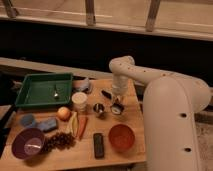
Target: Wipe purple bowl with brush
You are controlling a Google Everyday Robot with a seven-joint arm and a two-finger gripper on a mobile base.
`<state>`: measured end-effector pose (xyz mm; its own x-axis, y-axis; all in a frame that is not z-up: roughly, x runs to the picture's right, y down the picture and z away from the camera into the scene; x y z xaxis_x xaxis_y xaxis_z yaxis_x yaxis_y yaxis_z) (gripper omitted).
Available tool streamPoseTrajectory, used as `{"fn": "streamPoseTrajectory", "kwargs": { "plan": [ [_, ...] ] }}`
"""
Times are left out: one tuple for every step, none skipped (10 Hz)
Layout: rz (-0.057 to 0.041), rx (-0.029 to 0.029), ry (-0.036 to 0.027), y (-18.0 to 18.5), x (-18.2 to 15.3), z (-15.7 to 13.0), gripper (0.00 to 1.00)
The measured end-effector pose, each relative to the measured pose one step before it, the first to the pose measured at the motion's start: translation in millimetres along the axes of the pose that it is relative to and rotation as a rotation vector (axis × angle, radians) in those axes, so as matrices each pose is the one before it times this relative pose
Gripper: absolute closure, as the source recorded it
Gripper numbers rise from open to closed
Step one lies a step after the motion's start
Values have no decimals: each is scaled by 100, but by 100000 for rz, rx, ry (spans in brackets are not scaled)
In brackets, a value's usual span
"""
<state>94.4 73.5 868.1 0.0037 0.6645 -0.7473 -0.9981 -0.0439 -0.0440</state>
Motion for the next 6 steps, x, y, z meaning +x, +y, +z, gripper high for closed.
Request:
{"fn": "streamPoseTrajectory", "kwargs": {
  "plan": [
    [1007,138,-740,-310,-98,-293,100],
    [1463,56,-1384,-518,-262,-482,100],
    [1596,200,-2371,-725,-372,-1113,100],
    [703,8,-1911,-346,-324,-868,100],
    [-181,149,-2037,-30,-365,-886,100],
    [-1041,-302,-2083,482,-307,-797,100]
  ]
}}
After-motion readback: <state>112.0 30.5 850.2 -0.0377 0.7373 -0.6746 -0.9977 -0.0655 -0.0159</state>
